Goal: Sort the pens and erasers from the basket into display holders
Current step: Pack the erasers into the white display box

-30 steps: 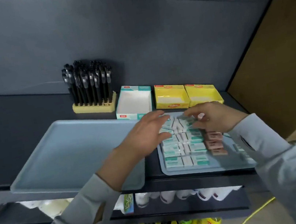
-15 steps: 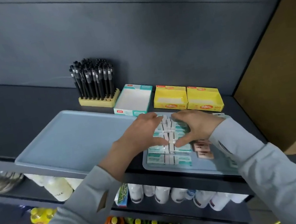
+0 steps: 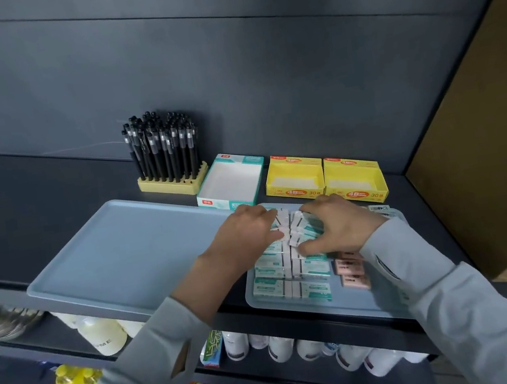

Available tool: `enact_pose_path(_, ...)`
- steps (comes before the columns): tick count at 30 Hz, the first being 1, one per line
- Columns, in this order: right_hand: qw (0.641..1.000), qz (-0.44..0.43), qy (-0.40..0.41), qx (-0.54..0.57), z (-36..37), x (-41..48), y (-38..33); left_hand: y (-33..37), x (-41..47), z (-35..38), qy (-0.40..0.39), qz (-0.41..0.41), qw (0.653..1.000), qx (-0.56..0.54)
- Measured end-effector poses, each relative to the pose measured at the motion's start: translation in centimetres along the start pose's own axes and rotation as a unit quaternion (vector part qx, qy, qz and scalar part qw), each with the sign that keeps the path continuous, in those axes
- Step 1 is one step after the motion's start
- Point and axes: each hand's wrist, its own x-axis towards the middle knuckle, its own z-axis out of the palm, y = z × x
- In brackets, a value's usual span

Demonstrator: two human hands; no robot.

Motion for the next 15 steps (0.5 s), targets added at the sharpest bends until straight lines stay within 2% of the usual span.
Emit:
enact_pose_path(2, 0.999, -0.015, 0.026, 0.019, -0.1, -0.1, 0.1, 0.0, 0.0, 0.5, -0.042, -0.036, 0.998, -0.008)
enact_pose_path(11, 0.997, 0.0, 0.074, 0.002, 0.4, -0.5, -1.0, 0.4, 0.3, 0.3, -0.04, -0.092, 0.994, -0.047)
enact_pose_path(15, 0.999, 0.005, 0.036, -0.025, 0.4, -0.2, -1.0, 0.9, 0.1, 0.5, -0.037, -0.093, 0.995, -0.007)
